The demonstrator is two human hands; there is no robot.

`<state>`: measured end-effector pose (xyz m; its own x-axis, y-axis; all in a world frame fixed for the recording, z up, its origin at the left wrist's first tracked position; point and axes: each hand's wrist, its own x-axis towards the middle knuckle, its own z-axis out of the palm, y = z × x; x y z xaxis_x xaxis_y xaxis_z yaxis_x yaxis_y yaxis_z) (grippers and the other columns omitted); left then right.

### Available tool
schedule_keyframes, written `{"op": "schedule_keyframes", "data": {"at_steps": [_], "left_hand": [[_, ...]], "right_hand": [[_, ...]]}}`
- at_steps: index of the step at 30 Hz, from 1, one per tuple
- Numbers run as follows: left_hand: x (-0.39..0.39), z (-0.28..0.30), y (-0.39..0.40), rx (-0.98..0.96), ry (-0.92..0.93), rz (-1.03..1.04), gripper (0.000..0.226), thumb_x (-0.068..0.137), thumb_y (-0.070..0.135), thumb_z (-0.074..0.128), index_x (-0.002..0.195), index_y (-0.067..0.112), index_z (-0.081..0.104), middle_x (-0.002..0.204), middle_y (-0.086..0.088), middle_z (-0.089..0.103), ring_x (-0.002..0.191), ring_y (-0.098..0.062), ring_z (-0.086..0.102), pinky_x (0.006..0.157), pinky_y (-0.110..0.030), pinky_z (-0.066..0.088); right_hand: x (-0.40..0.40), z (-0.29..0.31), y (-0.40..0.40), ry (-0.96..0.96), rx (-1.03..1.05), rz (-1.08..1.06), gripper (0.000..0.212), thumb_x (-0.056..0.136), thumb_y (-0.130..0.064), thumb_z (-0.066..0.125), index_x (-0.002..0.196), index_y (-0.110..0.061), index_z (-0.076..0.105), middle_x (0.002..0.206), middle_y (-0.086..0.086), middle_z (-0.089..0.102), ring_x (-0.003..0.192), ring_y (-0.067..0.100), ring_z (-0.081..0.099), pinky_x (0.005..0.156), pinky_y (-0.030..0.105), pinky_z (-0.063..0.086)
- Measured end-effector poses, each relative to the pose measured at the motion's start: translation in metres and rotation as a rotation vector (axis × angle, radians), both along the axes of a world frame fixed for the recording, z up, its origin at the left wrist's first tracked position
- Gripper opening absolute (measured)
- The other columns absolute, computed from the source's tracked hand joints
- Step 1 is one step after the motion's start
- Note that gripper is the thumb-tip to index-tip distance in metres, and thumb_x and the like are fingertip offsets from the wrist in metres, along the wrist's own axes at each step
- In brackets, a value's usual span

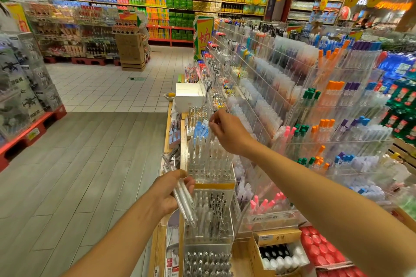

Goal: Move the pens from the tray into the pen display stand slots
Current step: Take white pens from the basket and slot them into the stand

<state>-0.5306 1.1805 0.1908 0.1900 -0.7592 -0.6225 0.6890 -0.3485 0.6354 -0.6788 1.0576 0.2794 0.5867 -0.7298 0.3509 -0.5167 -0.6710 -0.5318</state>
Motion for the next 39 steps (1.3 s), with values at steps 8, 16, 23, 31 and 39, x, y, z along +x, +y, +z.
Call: {"op": "schedule_keyframes", "data": {"at_steps": [8,16,23,31,39], "left_hand": [[-0.001,0.001,0.001,-0.047,-0.016,-0.067,0.017,0.094,-0.004,0.052,0.086,-0.009,0.066,0.073,-0.02,0.072,0.055,-0.02,0.069,0.05,-0.029,0.059],[-0.003,0.006,0.004,-0.079,-0.042,-0.147,0.018,0.096,-0.001,0.055,0.099,-0.014,0.067,0.077,-0.021,0.072,0.059,-0.019,0.071,0.053,-0.027,0.06],[-0.008,0.011,0.004,-0.086,-0.033,-0.138,0.017,0.096,0.002,0.057,0.101,-0.013,0.064,0.077,-0.023,0.072,0.061,-0.024,0.072,0.05,-0.029,0.059],[-0.002,0.011,0.005,-0.244,0.089,-0.286,0.015,0.09,0.008,0.061,0.095,-0.006,0.066,0.074,-0.017,0.062,0.059,-0.023,0.064,0.054,-0.031,0.058],[0.005,0.01,0.008,-0.323,0.095,-0.26,0.026,0.081,0.014,0.067,0.093,-0.008,0.076,0.082,-0.02,0.069,0.066,-0.023,0.07,0.058,-0.03,0.06]], "right_hand": [[0.007,-0.025,-0.003,0.253,-0.07,0.026,0.014,0.1,-0.022,0.05,0.105,-0.011,0.058,0.103,0.006,0.06,0.091,0.024,0.057,0.077,0.037,0.049],[0.017,-0.034,-0.003,0.327,-0.162,-0.026,0.023,0.095,-0.032,0.059,0.108,-0.016,0.068,0.108,0.003,0.053,0.102,0.024,0.052,0.084,0.039,0.047],[0.013,-0.033,0.002,0.311,-0.173,-0.043,0.03,0.091,-0.037,0.063,0.115,-0.019,0.066,0.111,0.0,0.055,0.106,0.022,0.053,0.089,0.038,0.044],[0.019,-0.018,0.022,0.226,0.283,0.106,0.029,0.101,-0.022,0.05,0.126,-0.012,0.059,0.097,0.002,0.067,0.081,0.012,0.06,0.073,0.026,0.049],[0.015,-0.017,0.018,-0.233,0.912,0.305,0.013,0.097,-0.005,0.053,0.107,-0.004,0.061,0.083,0.005,0.061,0.064,0.008,0.059,0.059,0.019,0.047]]}}
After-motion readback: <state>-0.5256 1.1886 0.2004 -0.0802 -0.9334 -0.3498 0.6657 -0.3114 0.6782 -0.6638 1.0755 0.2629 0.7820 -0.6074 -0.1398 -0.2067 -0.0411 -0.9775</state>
